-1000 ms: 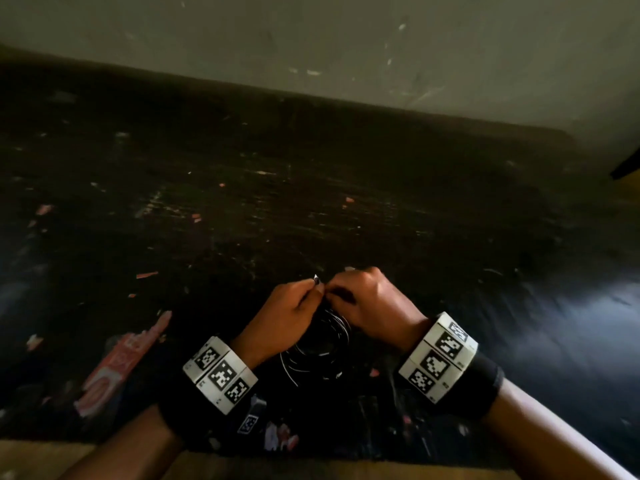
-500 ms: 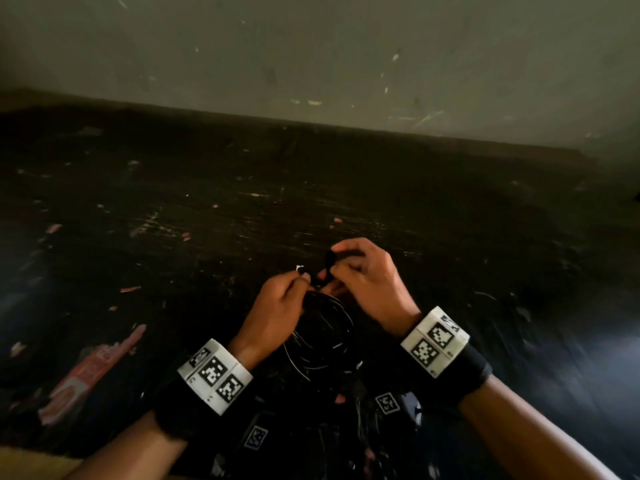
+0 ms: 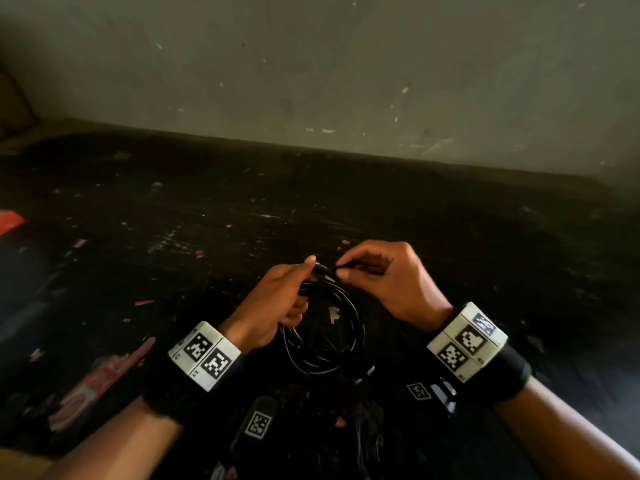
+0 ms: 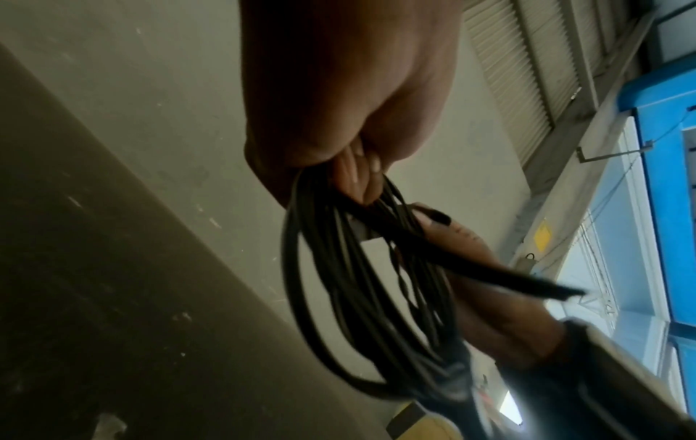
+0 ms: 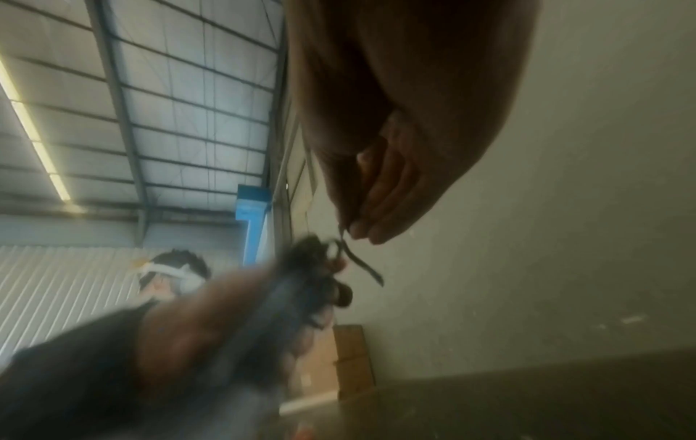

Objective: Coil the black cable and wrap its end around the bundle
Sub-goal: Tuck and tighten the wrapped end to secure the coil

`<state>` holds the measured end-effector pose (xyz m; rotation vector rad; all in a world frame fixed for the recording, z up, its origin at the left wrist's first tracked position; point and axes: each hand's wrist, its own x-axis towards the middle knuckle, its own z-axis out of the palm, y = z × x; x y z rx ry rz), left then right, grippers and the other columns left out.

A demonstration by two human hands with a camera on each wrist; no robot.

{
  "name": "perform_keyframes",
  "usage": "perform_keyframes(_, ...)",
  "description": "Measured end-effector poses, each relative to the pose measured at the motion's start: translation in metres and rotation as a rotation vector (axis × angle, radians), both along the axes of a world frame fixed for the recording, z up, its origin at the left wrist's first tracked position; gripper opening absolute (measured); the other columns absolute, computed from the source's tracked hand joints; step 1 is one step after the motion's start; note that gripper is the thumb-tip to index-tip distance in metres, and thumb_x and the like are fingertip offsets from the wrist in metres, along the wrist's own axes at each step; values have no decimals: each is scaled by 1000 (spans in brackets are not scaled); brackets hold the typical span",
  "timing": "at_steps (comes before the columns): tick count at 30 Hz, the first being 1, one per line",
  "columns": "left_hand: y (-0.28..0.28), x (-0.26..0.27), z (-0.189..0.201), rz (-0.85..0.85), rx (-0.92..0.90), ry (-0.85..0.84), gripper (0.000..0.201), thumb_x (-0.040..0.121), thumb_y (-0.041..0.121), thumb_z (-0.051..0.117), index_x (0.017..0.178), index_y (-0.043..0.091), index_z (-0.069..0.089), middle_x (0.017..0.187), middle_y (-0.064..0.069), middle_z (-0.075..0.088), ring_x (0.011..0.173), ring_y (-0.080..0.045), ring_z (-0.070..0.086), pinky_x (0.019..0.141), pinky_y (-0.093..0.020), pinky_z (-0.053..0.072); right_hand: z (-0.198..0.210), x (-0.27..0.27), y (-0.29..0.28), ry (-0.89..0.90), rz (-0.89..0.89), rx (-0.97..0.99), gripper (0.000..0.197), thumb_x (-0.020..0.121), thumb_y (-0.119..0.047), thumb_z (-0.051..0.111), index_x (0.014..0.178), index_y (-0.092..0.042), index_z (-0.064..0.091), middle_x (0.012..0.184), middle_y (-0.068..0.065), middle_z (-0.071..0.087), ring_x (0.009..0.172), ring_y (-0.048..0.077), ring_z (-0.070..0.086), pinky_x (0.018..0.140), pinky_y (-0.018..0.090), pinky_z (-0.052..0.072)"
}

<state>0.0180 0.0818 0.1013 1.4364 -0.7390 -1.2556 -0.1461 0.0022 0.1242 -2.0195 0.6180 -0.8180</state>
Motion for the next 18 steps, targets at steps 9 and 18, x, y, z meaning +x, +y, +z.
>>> perform_keyframes(9, -7, 2, -2, 71, -54, -301, 25, 97, 33, 45, 81, 16, 54, 53, 2, 36, 37, -3, 33, 35, -18, 26, 24, -13, 30, 336, 217, -48, 11, 80, -12, 72, 91, -13, 72, 83, -3, 71, 72, 2, 65, 68, 13, 51)
perform_keyframes(18, -4, -4, 10, -95, -78, -156, 26, 94, 41, 49, 80, 19, 53, 45, 10, 37, 35, -4, 32, 36, -19, 23, -9, -4, 33, 302, -8, -445, 15, 81, -14, 68, 95, -18, 70, 116, 2, 59, 102, 11, 59, 86, 26, 51)
